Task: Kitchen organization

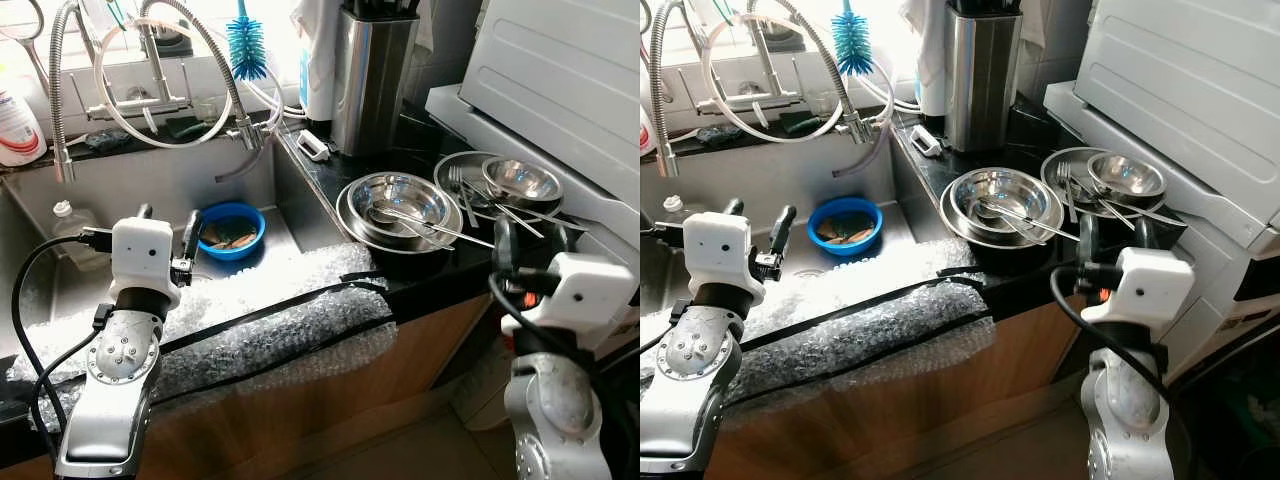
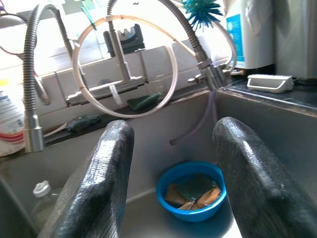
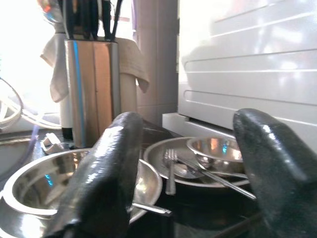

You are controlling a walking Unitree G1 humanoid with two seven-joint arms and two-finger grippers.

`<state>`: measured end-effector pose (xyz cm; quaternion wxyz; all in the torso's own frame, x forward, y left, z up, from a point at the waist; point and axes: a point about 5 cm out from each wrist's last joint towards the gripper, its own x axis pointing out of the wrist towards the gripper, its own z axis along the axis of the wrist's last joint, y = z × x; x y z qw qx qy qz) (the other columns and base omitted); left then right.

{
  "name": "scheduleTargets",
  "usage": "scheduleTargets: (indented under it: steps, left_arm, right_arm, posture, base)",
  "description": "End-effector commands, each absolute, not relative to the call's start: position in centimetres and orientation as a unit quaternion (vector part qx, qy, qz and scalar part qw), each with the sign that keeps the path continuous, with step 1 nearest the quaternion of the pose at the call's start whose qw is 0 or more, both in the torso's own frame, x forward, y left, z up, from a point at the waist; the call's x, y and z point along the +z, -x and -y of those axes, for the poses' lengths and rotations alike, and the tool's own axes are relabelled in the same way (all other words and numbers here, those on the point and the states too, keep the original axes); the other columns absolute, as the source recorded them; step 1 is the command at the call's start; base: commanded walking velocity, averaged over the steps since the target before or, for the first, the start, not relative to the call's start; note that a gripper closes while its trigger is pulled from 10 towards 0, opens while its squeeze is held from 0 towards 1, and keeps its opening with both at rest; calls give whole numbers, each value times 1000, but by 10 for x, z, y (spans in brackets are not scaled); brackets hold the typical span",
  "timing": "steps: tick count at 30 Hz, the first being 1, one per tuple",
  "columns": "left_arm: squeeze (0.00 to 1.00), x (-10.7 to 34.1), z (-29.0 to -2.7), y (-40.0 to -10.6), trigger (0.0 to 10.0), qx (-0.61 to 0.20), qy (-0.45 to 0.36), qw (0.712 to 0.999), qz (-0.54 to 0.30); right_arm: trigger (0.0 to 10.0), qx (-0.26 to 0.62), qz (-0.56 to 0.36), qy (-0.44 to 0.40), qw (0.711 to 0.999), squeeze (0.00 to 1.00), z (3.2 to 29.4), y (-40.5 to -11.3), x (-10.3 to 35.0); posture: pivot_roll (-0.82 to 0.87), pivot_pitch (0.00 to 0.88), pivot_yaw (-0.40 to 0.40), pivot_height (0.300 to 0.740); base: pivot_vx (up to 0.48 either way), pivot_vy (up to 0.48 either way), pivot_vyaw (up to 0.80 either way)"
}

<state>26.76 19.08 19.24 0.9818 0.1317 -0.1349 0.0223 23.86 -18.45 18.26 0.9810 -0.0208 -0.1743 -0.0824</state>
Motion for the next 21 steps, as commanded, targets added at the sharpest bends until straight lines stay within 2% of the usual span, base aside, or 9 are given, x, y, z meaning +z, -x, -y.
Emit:
scheduleTargets:
  steps: [1,5,6,7,14,21]
  left_arm:
    - [0,195,-192,-268,10000,30,-142,979,143]
    - [0,195,-191,-268,10000,28,-144,979,143]
    - [0,194,-191,-268,10000,29,-144,979,142]
    - [0,193,-191,-268,10000,29,-144,979,142]
    - [0,193,-189,-269,10000,27,-155,977,143]
    - [0,196,-188,-269,10000,26,-160,975,152]
  right_arm:
    - [10000,-80,173,17,981,1000,185,-238,182]
    - [10000,-78,166,12,983,1000,185,-238,179]
    - [10000,-80,156,10,985,776,185,-239,175]
    - [10000,-82,145,3,986,0,186,-239,171]
    - [10000,-112,102,-81,985,0,191,-244,155]
    - [10000,-102,114,-101,983,0,190,-246,159]
  posture:
    - [-107,0,-24,740]
    - [-108,0,-27,740]
    - [-110,0,-26,740]
    - [-108,0,-27,740]
    - [-106,0,-28,740]
    - [-104,0,-28,740]
  base:
    - [0,0,0]
    - [0,0,0]
    - [0,0,0]
    - [0,0,0]
    - [0,0,0]
    - [0,0,0]
